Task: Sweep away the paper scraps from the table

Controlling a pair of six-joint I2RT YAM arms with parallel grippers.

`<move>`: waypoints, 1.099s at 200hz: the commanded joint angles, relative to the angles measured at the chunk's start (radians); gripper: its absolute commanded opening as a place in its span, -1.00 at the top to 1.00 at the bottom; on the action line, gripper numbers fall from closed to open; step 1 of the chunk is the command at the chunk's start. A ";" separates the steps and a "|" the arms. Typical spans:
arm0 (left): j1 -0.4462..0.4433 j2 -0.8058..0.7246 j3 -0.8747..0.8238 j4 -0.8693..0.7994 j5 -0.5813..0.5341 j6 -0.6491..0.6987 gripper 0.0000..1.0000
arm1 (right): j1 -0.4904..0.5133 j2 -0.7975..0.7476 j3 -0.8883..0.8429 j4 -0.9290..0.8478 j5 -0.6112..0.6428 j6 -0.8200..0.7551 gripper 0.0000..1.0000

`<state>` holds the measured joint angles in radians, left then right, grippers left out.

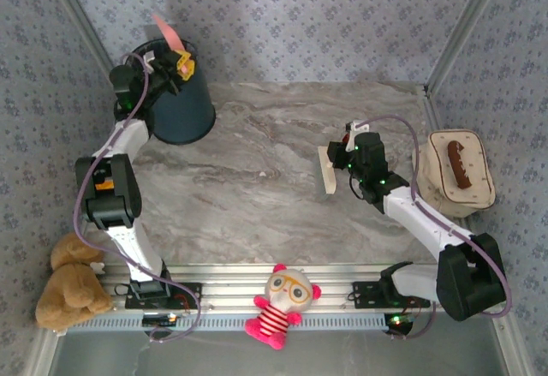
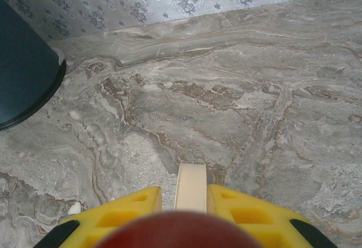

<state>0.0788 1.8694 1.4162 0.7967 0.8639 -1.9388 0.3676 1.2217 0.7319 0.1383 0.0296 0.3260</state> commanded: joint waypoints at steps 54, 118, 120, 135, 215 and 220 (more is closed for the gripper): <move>0.009 0.004 -0.023 0.247 -0.064 -0.186 1.00 | -0.007 -0.019 0.020 0.006 -0.010 0.022 1.00; 0.009 -0.074 -0.007 0.034 0.002 0.023 1.00 | -0.008 -0.022 0.020 0.008 -0.014 0.025 1.00; 0.009 -0.077 -0.005 0.021 0.006 0.038 1.00 | -0.007 -0.022 0.020 0.008 -0.013 0.025 1.00; 0.007 -0.107 0.006 -0.087 0.023 0.135 1.00 | -0.008 -0.024 0.018 0.011 -0.015 0.027 1.00; -0.013 -0.246 0.117 -0.843 0.014 0.823 1.00 | -0.009 -0.034 -0.003 0.040 -0.022 0.039 1.00; -0.020 -0.251 0.135 -0.908 0.005 0.882 1.00 | -0.011 -0.036 -0.006 0.042 -0.023 0.040 1.00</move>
<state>0.0761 1.6745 1.4559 0.2230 0.8745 -1.3987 0.3656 1.2190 0.7319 0.1390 0.0143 0.3408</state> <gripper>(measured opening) 0.251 0.252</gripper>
